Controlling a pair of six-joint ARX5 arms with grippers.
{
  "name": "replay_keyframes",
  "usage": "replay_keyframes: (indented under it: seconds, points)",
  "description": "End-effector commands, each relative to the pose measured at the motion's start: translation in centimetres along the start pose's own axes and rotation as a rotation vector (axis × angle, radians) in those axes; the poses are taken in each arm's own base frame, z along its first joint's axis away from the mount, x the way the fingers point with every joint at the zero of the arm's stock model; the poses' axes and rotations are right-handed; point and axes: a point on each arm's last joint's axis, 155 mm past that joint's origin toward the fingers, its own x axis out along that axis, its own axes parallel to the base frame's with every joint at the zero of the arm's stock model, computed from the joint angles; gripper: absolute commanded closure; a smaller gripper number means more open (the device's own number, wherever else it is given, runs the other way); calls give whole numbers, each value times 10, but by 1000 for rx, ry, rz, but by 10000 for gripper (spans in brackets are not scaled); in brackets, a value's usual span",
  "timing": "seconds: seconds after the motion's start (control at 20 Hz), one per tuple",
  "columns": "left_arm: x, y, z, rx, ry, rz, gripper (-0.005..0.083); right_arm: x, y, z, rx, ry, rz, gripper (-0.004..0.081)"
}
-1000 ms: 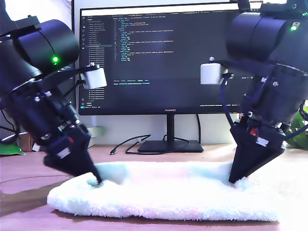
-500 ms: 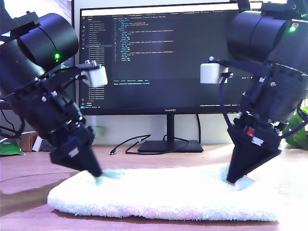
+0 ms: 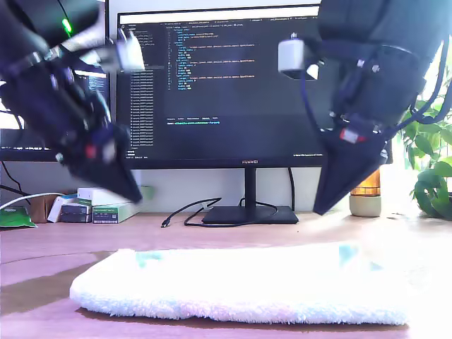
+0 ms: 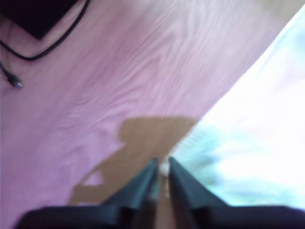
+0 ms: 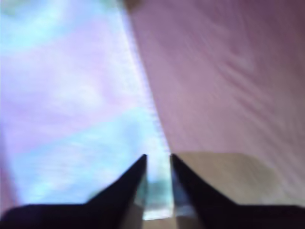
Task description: Fold the tea towel to a neat square and place it to the right
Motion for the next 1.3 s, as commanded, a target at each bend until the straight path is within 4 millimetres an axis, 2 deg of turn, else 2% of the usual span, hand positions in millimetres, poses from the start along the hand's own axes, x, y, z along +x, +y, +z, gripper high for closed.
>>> replay_keyframes:
  seconds: [0.0, 0.2, 0.35, 0.55, 0.75, 0.85, 1.25]
  points:
    - [-2, -15, 2, -37, -15, -82, 794, 3, 12, -2, -1, -4, 63, 780]
    - [-6, -51, -20, -111, 67, -262, 794, 1, 29, -9, -53, 8, 142, 780]
    - [-5, -58, -27, -163, 103, -294, 794, 3, 36, -4, -75, -23, 186, 780]
    - [5, -64, -41, -209, 161, -325, 794, 20, 40, -17, -54, 32, 228, 780]
    - [19, -57, -61, -243, 241, -278, 794, 39, 33, -36, -75, 121, 211, 780]
    - [26, -58, -72, -227, 275, -282, 794, 44, 33, -39, -93, 127, 219, 780]
    - [59, -37, -104, -218, 366, -160, 794, 40, 41, -69, -63, 262, 244, 780]
